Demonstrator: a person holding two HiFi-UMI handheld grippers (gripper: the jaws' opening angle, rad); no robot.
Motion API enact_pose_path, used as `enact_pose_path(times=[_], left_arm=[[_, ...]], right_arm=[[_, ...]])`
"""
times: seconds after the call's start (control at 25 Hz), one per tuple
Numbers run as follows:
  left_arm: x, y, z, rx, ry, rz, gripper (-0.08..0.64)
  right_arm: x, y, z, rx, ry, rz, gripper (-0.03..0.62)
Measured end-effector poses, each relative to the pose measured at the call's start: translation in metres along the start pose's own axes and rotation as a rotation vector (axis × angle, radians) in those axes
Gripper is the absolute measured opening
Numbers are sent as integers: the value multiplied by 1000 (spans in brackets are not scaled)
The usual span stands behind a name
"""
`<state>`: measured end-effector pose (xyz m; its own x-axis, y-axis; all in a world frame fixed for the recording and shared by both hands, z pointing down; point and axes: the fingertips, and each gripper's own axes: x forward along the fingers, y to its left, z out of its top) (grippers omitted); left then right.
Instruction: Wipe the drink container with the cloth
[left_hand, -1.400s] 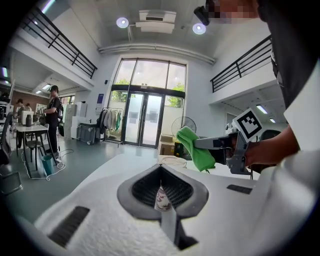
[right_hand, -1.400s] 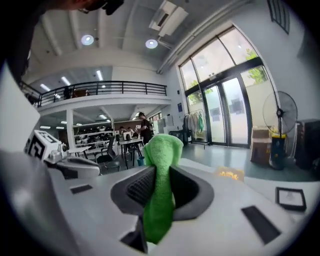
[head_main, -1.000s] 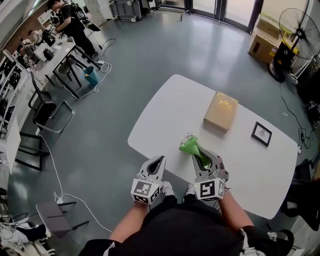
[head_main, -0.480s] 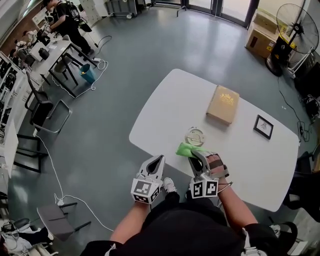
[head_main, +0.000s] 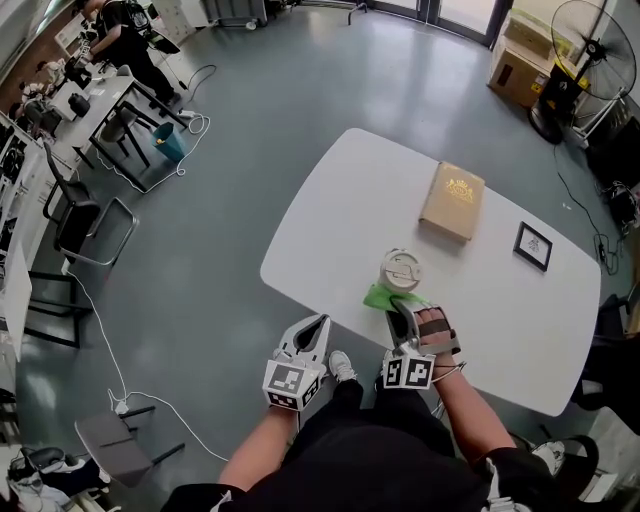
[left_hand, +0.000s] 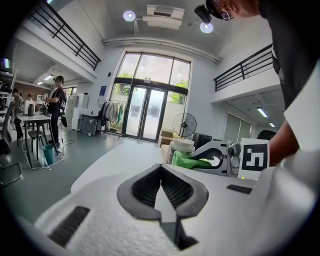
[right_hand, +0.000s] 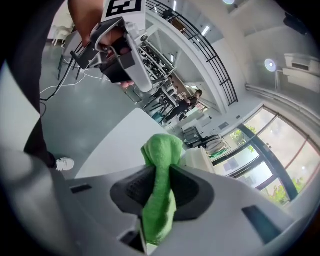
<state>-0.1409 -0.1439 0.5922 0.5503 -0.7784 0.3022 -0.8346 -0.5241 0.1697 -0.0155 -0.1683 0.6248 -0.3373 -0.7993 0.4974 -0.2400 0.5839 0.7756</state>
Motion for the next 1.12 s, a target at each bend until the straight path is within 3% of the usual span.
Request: enact_pose_path(times=[0.8, 1.12], left_arm=[[-13, 28, -25, -13, 60, 22, 8], [-15, 32, -27, -7, 62, 14, 8]], right_arm=[[57, 75, -42, 96, 131, 113, 95], [67, 85, -50, 136, 214, 139, 94]])
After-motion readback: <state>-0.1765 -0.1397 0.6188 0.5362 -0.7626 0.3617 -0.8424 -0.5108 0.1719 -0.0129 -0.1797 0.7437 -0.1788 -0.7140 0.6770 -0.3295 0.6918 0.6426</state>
